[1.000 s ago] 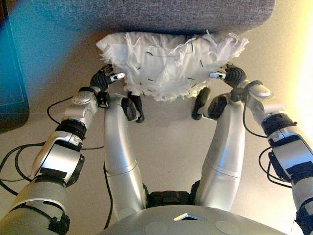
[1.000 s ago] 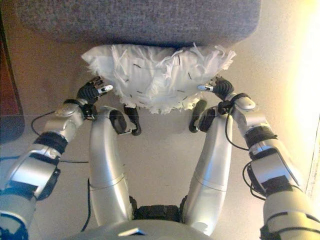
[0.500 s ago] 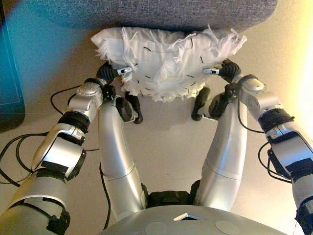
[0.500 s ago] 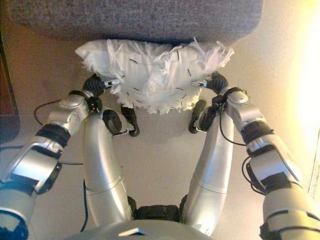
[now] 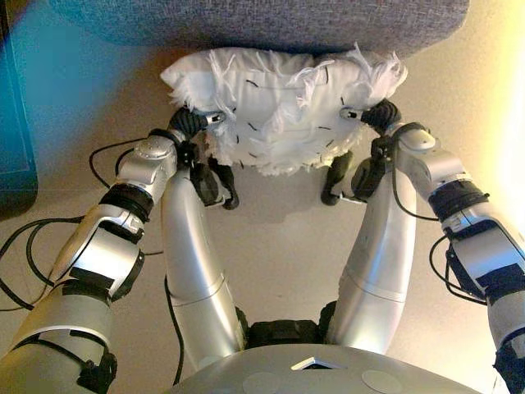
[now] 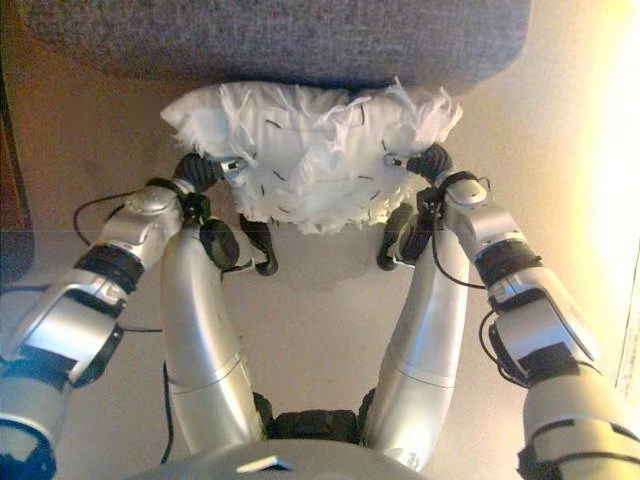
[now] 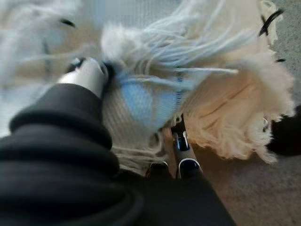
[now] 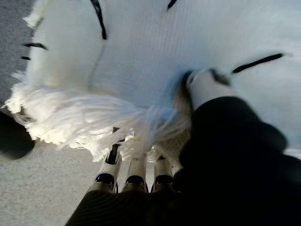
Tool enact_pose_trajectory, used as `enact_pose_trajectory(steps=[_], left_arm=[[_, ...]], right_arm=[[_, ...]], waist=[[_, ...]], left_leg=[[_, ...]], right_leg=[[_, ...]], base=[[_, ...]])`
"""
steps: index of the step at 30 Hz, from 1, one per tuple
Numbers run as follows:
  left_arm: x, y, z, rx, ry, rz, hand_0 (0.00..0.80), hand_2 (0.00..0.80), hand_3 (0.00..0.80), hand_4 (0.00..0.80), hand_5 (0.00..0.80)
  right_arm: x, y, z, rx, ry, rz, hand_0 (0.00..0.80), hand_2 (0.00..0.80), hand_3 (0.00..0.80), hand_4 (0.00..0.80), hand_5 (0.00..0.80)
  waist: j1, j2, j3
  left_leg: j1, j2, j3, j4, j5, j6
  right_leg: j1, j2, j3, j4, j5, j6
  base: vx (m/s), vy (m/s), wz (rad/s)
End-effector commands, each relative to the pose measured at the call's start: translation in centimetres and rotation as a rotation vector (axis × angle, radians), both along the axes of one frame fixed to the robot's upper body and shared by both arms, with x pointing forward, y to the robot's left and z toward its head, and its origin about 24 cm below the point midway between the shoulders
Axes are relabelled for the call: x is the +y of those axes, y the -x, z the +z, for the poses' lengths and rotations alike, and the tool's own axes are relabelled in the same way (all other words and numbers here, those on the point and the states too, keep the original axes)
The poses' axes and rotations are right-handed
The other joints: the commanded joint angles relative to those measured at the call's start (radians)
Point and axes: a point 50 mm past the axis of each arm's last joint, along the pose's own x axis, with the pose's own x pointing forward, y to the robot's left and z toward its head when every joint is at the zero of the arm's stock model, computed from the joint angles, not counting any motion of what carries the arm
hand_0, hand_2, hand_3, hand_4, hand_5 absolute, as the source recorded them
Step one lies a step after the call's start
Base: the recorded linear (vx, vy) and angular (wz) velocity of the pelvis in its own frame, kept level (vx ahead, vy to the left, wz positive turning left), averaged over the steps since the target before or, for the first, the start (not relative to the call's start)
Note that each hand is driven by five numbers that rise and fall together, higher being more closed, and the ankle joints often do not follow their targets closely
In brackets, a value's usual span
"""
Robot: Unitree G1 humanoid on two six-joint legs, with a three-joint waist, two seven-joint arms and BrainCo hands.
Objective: Pick up the cushion and take it to the sofa
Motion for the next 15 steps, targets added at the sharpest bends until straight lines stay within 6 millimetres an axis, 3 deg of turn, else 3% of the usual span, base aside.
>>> enact_pose_trajectory(steps=[1, 7, 15], left_arm=[[-6.1, -0.2, 3.4, -0.172, 0.11, -0.224, 0.8, 0.8, 0.8, 0.8, 0.8], [-5.9, 0.5, 2.8, -0.198, 0.12, -0.219, 0.8, 0.8, 0.8, 0.8, 0.8], [-5.1, 1.8, 1.8, -0.302, 0.203, -0.151, 0.8, 0.8, 0.8, 0.8, 0.8]], right_arm=[[6.4, 0.9, -1.1, -0.012, -0.182, 0.187, 0.8, 0.8, 0.8, 0.8, 0.8], [6.9, 1.8, -1.1, -0.079, -0.205, 0.198, 0.8, 0.8, 0.8, 0.8, 0.8], [6.3, 3.2, -2.4, -0.134, -0.244, 0.185, 0.8, 0.8, 0.8, 0.8, 0.8]], waist=[[0.021, 0.024, 0.001], [0.022, 0.014, 0.001], [0.016, 0.003, -0.007]], left_leg=[[0.031, 0.011, 0.014, 0.113, -0.16, 0.029], [0.039, 0.017, 0.006, 0.098, -0.144, 0.02], [0.182, 0.038, 0.012, -0.143, -0.044, -0.015]], right_leg=[[0.046, -0.026, 0.084, 0.005, -0.009, -0.035], [0.051, -0.02, 0.084, -0.006, 0.004, -0.034], [0.202, -0.004, 0.043, -0.242, 0.083, -0.021]], base=[[0.046, -0.017, 0.11], [0.011, -0.005, 0.03], [-0.006, 0.015, -0.05]])
